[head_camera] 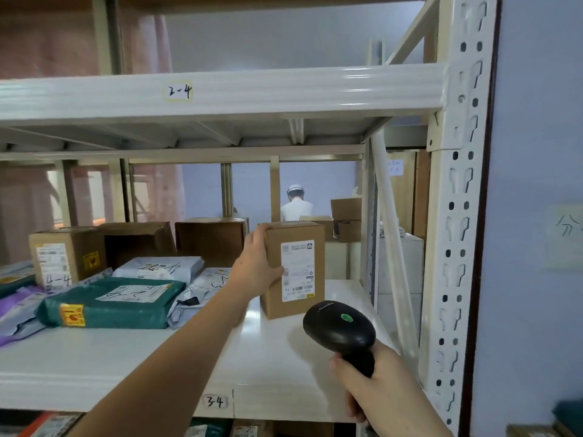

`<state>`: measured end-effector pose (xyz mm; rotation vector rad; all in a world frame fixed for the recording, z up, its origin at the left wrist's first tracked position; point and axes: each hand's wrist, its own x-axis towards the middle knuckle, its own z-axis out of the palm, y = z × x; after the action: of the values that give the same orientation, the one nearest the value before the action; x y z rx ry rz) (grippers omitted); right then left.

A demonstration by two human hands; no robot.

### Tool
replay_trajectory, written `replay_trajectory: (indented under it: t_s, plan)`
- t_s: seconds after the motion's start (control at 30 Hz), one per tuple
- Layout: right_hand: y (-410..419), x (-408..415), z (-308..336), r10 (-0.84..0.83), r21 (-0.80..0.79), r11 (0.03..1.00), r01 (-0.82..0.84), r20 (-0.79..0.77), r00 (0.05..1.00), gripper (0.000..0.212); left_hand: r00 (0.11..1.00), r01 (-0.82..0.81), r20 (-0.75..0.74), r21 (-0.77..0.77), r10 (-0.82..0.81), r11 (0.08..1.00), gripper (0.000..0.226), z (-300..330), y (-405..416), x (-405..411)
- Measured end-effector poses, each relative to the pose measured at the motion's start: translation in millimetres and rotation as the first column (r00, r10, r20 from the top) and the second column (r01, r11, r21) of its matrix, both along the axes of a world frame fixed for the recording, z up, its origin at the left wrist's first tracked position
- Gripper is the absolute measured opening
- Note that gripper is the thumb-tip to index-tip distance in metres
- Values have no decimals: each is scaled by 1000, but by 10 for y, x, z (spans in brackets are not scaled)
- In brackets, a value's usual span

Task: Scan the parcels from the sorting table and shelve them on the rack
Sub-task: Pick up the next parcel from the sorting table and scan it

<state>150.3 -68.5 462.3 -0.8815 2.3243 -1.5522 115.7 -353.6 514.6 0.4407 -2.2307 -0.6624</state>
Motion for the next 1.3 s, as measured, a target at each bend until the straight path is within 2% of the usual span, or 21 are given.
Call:
replay_trajectory:
  t_s: [0.27,0.43,0.5,0.6,0.67,0.7,0.77,0.83,0.93,1.07,1.17,1.3]
  plan:
    - [51,-198,-28,-30,-22,999,31,48,998,10,980,-109,157,-77,120,991,95,148,-457,-240]
    - [74,-276,-20,-40,-19,999,40,25,999,8,959,-199,168,-165,226,966,95,107,-641,-285]
    - [59,-296,-22,-44,-12,999,44,18,999,8,958,-213,162,-151,237,965,101,58,-689,-307]
    - [7,-305,-26,-55,0,998,55,-17,998,7,981,-161,118,45,155,986,109,-34,-710,-337]
    - [-36,-284,-23,-42,13,999,43,-51,998,5,991,-127,74,248,112,960,110,-81,-689,-298]
    - [-56,-262,-20,-31,14,999,32,-66,997,4,989,-133,94,289,110,948,108,-113,-673,-262]
    - [-97,-198,-7,-17,1,1000,17,-98,995,5,959,-186,253,221,128,957,97,-168,-632,-141]
    - [-138,-112,2,-8,-4,1000,8,-115,993,6,875,-221,451,48,176,974,75,-191,-565,25]
    - [-212,35,2,23,-12,1000,-24,-96,995,7,809,-155,557,-105,187,982,46,-204,-450,239]
    - [-261,284,-21,11,-33,999,-15,-97,995,8,782,-64,606,-154,145,986,55,-280,-304,507]
    - [-211,493,-51,-14,-47,999,11,-71,997,6,837,-7,532,-221,127,975,58,-452,-221,646]
    - [-49,802,-139,-73,-48,996,72,-11,997,6,866,94,493,-313,78,945,80,-636,116,790]
